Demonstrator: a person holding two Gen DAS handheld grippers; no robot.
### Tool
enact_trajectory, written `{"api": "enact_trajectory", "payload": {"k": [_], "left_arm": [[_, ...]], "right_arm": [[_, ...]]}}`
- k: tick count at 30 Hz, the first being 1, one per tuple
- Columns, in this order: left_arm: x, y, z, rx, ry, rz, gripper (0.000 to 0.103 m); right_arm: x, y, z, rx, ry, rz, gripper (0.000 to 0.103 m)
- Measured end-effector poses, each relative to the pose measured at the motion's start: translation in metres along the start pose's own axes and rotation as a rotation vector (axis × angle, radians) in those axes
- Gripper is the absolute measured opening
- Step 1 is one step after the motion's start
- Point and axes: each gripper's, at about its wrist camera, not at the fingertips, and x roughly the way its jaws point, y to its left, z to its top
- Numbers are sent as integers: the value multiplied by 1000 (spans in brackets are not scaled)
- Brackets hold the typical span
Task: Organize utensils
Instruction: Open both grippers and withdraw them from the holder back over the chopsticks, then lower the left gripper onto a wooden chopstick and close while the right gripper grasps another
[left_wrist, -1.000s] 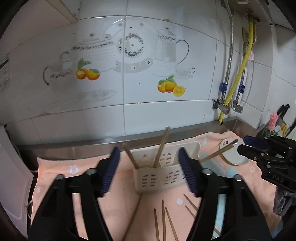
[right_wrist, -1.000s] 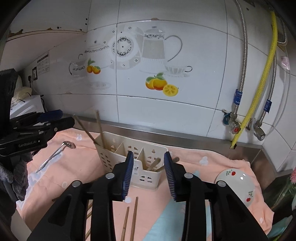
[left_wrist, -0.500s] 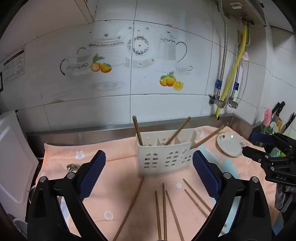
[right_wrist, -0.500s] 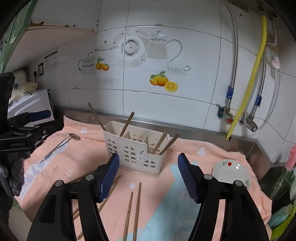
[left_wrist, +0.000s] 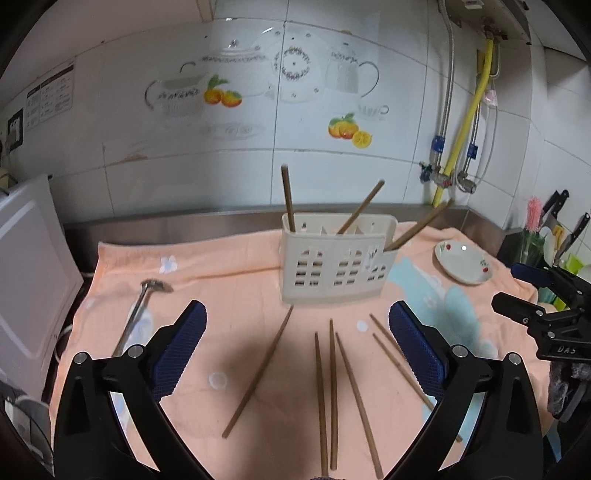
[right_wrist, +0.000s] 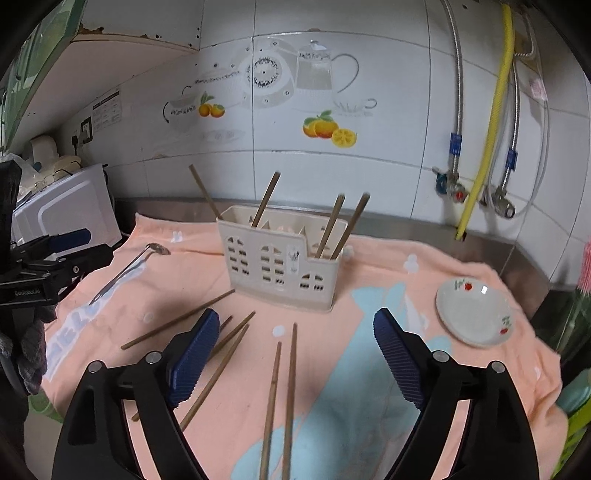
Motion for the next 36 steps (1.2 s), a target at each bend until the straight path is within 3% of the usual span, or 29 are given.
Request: {"api": "enact_trajectory", "payload": {"k": [23, 36], "left_arm": [[12, 21, -87, -28, 138, 84, 98], [43, 37, -104, 30, 234, 41, 97]], "right_arm": [[4, 5, -88, 76, 86, 18, 90], [13, 2, -104, 114, 117, 32, 90]]}}
